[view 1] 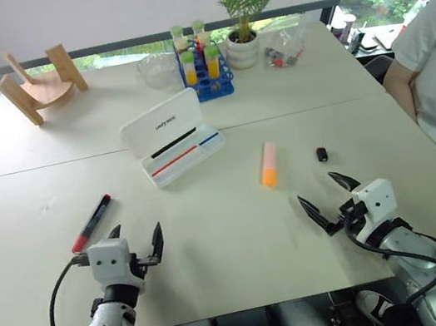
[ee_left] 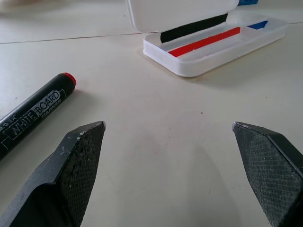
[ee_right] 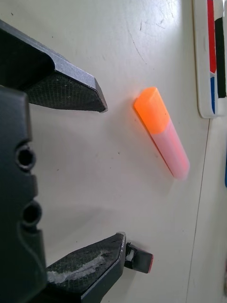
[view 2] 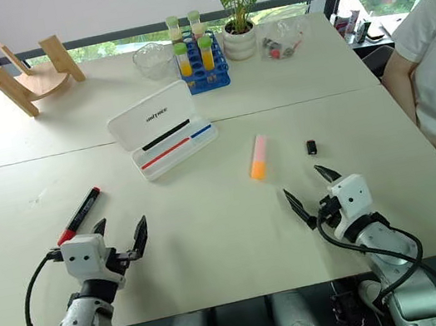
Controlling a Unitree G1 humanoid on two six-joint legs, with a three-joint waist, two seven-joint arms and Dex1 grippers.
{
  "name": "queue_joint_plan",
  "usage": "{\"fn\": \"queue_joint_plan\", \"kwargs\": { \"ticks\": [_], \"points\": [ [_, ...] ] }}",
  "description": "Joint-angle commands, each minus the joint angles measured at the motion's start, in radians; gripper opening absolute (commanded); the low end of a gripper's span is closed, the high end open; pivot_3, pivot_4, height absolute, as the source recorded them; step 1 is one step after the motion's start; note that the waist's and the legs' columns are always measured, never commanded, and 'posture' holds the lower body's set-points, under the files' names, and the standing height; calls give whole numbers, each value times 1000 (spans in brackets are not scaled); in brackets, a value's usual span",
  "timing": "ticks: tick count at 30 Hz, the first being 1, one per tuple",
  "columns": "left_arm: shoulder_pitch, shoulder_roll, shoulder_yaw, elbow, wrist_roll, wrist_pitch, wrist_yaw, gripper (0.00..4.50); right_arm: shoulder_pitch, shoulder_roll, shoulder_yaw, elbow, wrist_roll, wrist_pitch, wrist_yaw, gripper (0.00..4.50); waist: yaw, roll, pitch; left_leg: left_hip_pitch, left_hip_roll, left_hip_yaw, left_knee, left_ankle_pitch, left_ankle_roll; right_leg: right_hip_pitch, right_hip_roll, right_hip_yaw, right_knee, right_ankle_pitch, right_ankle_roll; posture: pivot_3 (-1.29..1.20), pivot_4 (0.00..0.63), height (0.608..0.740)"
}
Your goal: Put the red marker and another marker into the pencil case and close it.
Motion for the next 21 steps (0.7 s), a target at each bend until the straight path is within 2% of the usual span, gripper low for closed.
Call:
{"fn": "queue_joint_plan", "kwargs": {
  "ticks": [1, 21],
  "points": [
    [9, -5, 3, -49, -13, -1, 5, 4441, -2, -4, -13, -22, 11, -7, 1, 4500, 0, 0, 0, 0, 0, 0, 0, 0, 0, 0, 0, 0, 0, 0, 0, 0, 150, 740],
    [-7, 1, -1, -55, -20, 17, -1, 4441, -2, -2, -13, -16, 8, -12, -2, 4500, 0, 0, 0, 0, 0, 0, 0, 0, 0, 0, 0, 0, 0, 0, 0, 0, 150, 740]
  ]
}}
